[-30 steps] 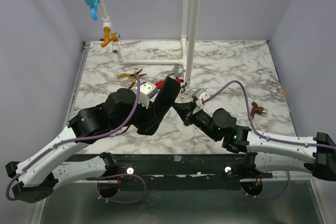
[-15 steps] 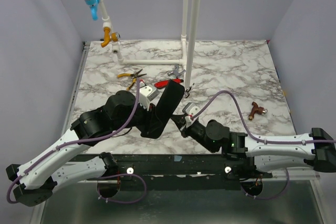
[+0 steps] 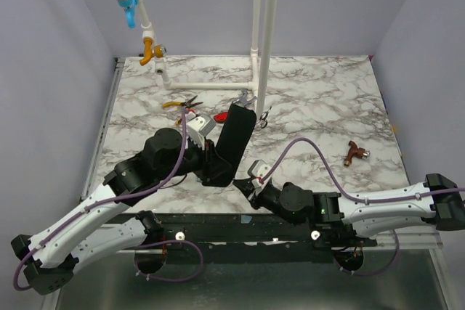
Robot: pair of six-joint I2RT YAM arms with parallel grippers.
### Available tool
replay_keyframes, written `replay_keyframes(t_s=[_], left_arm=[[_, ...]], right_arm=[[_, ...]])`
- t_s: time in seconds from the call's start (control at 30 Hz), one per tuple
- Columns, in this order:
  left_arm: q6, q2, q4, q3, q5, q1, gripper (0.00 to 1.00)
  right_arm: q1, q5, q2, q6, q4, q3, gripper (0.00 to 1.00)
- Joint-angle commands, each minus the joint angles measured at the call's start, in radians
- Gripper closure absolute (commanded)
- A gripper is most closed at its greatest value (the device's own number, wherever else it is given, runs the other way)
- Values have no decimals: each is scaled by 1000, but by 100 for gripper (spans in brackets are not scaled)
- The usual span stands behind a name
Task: Sort the hair-cutting tools
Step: Unzip the hairdressing tool bag.
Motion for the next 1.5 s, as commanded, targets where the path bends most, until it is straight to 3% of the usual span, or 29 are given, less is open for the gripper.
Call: replay_keyframes(t_s=[0.0, 0.53, 0.73, 0.83, 0.97, 1.13, 1.3, 1.47], left_arm=[[-43, -48, 314, -22, -40, 28, 100], [-205, -57, 674, -296, -5, 32, 100], [-249, -66, 788, -387, 1, 32, 100], [-271, -67, 826, -425, 1, 31, 100], [-280, -91, 854, -472, -18, 34, 100], [-352, -92, 973, -571, 27, 51, 100], [-437, 45, 1236, -669, 147, 60, 100], [-496, 259, 1456, -685, 243, 68, 100]], right_arm=[[59, -8, 43, 61, -91, -27, 99], [86, -174, 53, 195, 111, 47, 99], [86, -217, 85, 216, 143, 87, 99], [86, -191, 88, 252, 53, 113, 98], [86, -107, -19, 318, -132, 97, 63], [86, 71, -278, 423, -298, -3, 37], [84, 281, -467, 543, -405, -50, 29], [78, 392, -453, 637, -466, -47, 26]])
